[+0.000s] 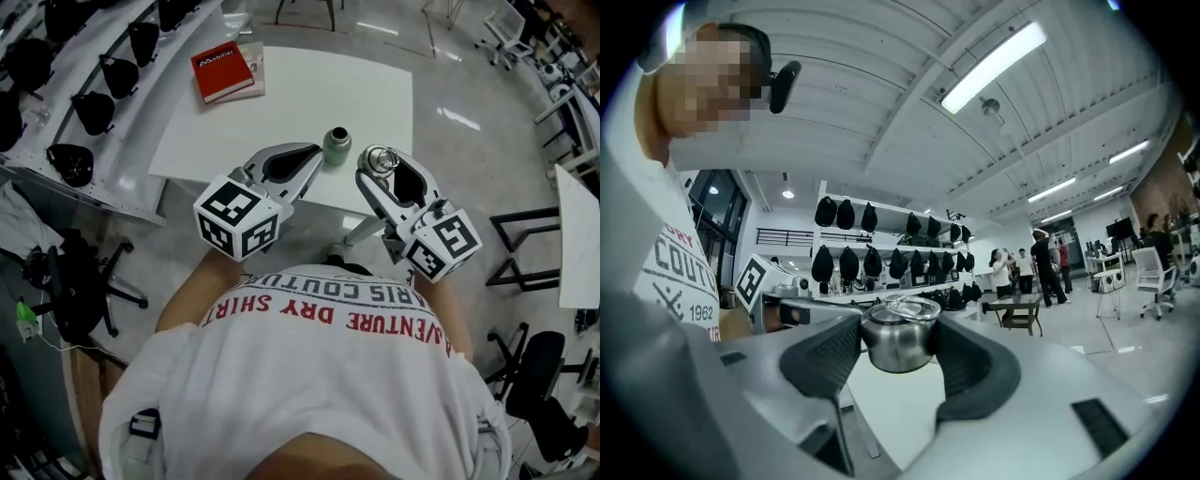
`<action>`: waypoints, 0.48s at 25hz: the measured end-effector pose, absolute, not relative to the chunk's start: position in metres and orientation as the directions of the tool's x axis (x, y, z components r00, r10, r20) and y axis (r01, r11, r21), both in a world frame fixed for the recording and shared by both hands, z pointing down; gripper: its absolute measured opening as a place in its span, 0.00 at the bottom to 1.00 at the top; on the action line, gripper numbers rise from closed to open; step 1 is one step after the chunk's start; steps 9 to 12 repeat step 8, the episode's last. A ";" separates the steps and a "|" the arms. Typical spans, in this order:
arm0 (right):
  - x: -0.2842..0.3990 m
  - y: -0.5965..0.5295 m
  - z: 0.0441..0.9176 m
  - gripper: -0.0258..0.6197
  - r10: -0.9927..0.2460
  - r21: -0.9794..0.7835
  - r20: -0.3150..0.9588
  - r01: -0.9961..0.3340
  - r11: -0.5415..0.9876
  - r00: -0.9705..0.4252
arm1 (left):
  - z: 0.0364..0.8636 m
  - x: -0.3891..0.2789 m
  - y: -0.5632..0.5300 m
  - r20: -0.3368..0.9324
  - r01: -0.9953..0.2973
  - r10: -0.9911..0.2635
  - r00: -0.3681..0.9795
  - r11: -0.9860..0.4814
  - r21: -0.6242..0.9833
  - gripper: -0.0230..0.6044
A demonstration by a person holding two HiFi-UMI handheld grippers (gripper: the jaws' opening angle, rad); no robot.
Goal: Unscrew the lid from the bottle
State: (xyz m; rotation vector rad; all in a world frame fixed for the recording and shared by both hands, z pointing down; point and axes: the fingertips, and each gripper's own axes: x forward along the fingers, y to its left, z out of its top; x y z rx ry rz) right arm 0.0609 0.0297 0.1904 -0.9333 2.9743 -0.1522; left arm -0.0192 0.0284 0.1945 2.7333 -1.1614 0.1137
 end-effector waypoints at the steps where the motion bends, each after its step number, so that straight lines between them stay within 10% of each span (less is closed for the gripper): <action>1: 0.060 0.030 0.192 0.43 -0.573 -0.097 0.014 -0.572 0.815 -0.819 | 0.196 -0.020 0.029 0.139 -0.721 -0.707 0.693 -0.682 0.123 0.10; 12: 0.061 0.032 0.200 0.43 -0.574 -0.090 0.032 -0.575 0.813 -0.818 | 0.209 -0.011 0.029 0.164 -0.706 -0.687 0.708 -0.692 0.151 0.10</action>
